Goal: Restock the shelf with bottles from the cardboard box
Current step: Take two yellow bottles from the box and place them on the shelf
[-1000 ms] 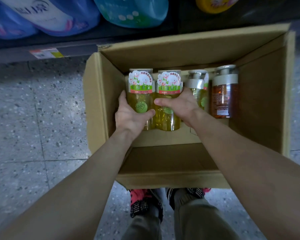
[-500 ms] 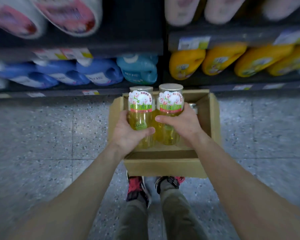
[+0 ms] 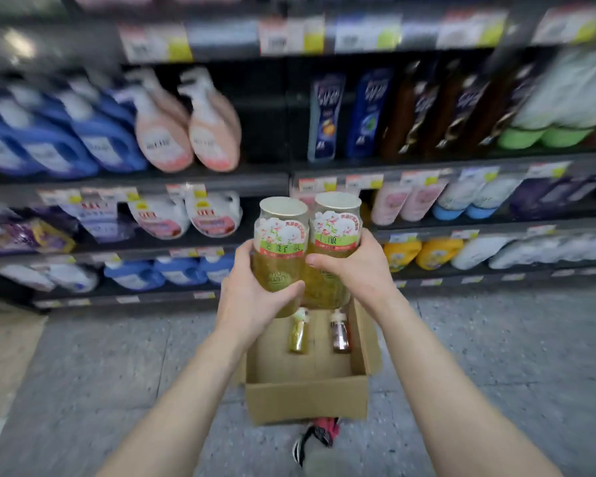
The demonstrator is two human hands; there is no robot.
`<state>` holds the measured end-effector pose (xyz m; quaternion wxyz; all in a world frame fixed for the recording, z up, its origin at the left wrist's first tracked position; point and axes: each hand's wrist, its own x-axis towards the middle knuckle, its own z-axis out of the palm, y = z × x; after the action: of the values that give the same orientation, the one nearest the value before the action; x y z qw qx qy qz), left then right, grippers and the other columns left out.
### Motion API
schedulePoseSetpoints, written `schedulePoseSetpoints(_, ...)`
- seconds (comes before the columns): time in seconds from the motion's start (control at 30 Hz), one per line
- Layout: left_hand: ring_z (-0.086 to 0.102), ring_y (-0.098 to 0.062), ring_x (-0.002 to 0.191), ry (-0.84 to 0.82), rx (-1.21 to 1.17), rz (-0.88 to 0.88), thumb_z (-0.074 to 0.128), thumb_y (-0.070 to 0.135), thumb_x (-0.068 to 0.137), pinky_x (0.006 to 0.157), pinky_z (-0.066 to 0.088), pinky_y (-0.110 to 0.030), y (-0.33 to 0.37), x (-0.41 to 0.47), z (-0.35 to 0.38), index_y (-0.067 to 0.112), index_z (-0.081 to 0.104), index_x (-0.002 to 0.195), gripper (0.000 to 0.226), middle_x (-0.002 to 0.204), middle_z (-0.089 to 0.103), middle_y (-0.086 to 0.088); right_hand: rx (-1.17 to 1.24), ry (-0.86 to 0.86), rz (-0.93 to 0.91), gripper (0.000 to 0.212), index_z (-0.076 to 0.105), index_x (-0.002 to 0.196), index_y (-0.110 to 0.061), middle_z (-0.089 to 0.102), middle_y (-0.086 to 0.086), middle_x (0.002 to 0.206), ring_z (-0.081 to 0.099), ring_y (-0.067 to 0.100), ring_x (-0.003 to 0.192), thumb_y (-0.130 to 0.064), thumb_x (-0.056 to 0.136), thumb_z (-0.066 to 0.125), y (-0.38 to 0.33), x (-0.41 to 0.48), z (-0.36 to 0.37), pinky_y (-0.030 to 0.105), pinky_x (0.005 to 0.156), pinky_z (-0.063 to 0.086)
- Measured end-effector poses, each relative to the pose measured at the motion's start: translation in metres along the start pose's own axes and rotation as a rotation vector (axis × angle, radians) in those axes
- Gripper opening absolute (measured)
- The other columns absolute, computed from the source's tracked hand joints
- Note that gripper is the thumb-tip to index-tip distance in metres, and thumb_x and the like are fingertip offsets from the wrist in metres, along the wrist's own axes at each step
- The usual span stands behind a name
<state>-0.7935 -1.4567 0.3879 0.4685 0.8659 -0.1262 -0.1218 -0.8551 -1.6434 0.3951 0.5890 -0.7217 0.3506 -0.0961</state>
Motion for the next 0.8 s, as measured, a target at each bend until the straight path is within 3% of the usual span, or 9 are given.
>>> schedulePoseSetpoints(0.2, 0.061, -0.009, 0.114, 0.056, -0.021, 0.236, 0.094, 0.051, 0.061, 0.093, 0.048, -0.028, 0.127, -0.057, -0.05, 0.031, 0.044, 0.144, 0.099, 0.125, 0.063, 0.015, -0.008, 0.097, -0.159, 0.093, 0.064, 0.125, -0.028, 0.076, -0.013, 0.111, 0.072, 0.007, 0.105, -0.056, 0.043, 0.099, -0.114, -0.087, -0.089, 0.041, 0.095, 0.061)
schedulePoseSetpoints(0.37, 0.063, -0.005, 0.107, 0.059, -0.073, 0.396, 0.093, 0.059, 0.059, 0.085, 0.049, -0.024, 0.242, -0.1, -0.072, 0.034, 0.043, 0.143, 0.101, 0.118, 0.064, 0.017, 0.001, 0.189, -0.258, 0.077, 0.063, 0.12, -0.029, 0.074, -0.014, 0.109, 0.071, 0.006, 0.101, -0.052, 0.055, 0.099, -0.189, -0.155, -0.178, 0.032, 0.085, 0.061)
schedulePoseSetpoints(0.5, 0.065, -0.007, 0.107, 0.057, -0.117, 0.481, 0.093, 0.062, 0.058, 0.091, 0.054, -0.031, 0.323, -0.121, -0.065, 0.036, 0.046, 0.142, 0.099, 0.121, 0.066, 0.017, 0.036, 0.22, -0.267, 0.064, 0.069, 0.111, -0.027, 0.079, -0.009, 0.102, 0.076, 0.005, 0.088, -0.043, 0.057, 0.1, -0.225, -0.181, -0.244, 0.027, 0.075, 0.063)
schedulePoseSetpoints(0.63, 0.059, 0.013, 0.093, 0.035, -0.112, 0.612, 0.094, 0.057, 0.06, 0.079, 0.051, -0.02, 0.404, -0.138, -0.03, 0.041, 0.046, 0.13, 0.087, 0.103, 0.061, 0.031, 0.067, 0.297, -0.346, 0.068, 0.061, 0.113, -0.023, 0.074, -0.008, 0.104, 0.07, 0.0, 0.086, -0.037, 0.061, 0.101, -0.252, -0.194, -0.33, 0.015, 0.059, 0.053)
schedulePoseSetpoints(0.73, 0.057, 0.018, 0.085, 0.016, -0.082, 0.664, 0.094, 0.056, 0.061, 0.069, 0.045, -0.011, 0.454, -0.15, 0.01, 0.044, 0.043, 0.124, 0.081, 0.098, 0.06, 0.03, 0.042, 0.313, -0.382, 0.055, 0.064, 0.1, -0.029, 0.076, -0.008, 0.102, 0.074, 0.009, 0.092, -0.036, 0.06, 0.101, -0.261, -0.19, -0.402, 0.032, 0.079, 0.062)
schedulePoseSetpoints(0.8, 0.062, 0.015, 0.088, 0.008, -0.069, 0.682, 0.092, 0.063, 0.059, 0.074, 0.052, -0.019, 0.485, -0.155, 0.042, 0.047, 0.044, 0.122, 0.081, 0.1, 0.064, 0.029, 0.021, 0.338, -0.396, 0.061, 0.065, 0.103, -0.03, 0.077, -0.008, 0.103, 0.075, 0.012, 0.096, -0.042, 0.055, 0.102, -0.264, -0.18, -0.451, 0.041, 0.089, 0.063)
